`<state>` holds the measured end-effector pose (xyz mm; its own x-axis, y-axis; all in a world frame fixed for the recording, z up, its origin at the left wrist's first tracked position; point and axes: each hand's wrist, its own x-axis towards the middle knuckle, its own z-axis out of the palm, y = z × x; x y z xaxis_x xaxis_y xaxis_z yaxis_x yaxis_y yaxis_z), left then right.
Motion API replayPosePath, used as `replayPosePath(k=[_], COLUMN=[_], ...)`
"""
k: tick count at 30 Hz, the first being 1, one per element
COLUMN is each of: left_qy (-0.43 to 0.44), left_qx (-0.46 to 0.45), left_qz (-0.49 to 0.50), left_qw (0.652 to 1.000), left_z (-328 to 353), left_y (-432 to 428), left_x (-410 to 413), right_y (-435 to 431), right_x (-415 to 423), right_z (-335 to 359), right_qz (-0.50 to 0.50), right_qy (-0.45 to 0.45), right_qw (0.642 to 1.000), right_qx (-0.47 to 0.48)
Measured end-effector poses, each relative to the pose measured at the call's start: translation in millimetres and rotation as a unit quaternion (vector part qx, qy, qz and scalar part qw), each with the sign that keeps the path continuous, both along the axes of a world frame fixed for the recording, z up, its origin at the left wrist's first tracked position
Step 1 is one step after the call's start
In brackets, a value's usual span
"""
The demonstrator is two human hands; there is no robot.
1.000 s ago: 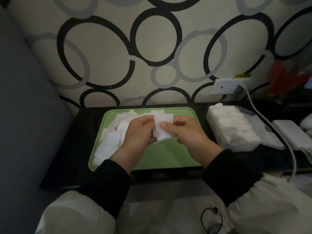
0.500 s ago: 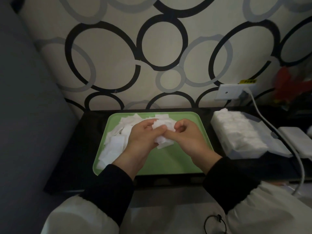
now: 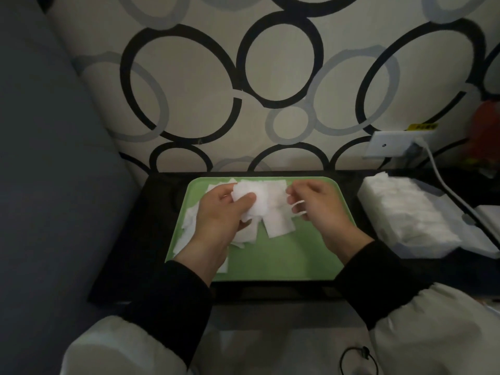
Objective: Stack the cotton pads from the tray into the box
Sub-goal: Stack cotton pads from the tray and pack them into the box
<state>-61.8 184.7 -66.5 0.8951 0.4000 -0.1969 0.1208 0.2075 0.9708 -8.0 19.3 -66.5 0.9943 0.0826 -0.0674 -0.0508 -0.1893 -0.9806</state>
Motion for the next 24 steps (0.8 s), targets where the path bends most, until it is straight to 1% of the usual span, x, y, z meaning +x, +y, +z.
replayPosePath(k=[1, 2, 4, 7, 9, 11, 13, 18, 24], left_qy=[0.0, 0.0, -0.001, 0.0, 0.003, 0.003, 0.001, -0.003, -0.004], left_qx=[0.006, 0.01, 0.016, 0.023, 0.032, 0.038, 0.041, 0.045, 0.039], left_qz=[0.011, 0.018, 0.022, 0.015, 0.015, 0.015, 0.014, 0.011, 0.014], left_qw=[1.0, 1.0, 1.0, 1.0, 0.999, 0.999, 0.999, 0.999, 0.999], left_z=[0, -1, -2, -2, -2, -3, -4, -2, 0], left_y=[3, 6, 10, 9, 9, 8, 7, 6, 8], left_x=[0, -1, -1, -2, -2, -2, -2, -3, -4], right_y=[-5, -11, -17, -11, -2, 6, 10, 4, -4], right_x=[5, 9, 14, 12, 7, 3, 3, 5, 5], right_z=[-4, -10, -22, -32, -34, -37, -41, -39, -41], right_qz=[-0.021, -0.025, 0.007, 0.058, 0.063, 0.058, 0.049, 0.054, 0.048], right_qy=[-0.012, -0.026, -0.028, -0.001, -0.006, -0.019, -0.015, 0.035, 0.039], right_qw=[0.999, 0.995, 0.977, 0.945, 0.915, 0.894, 0.895, 0.923, 0.922], right_qx=[-0.036, -0.096, -0.21, -0.323, -0.399, -0.443, -0.443, -0.379, -0.382])
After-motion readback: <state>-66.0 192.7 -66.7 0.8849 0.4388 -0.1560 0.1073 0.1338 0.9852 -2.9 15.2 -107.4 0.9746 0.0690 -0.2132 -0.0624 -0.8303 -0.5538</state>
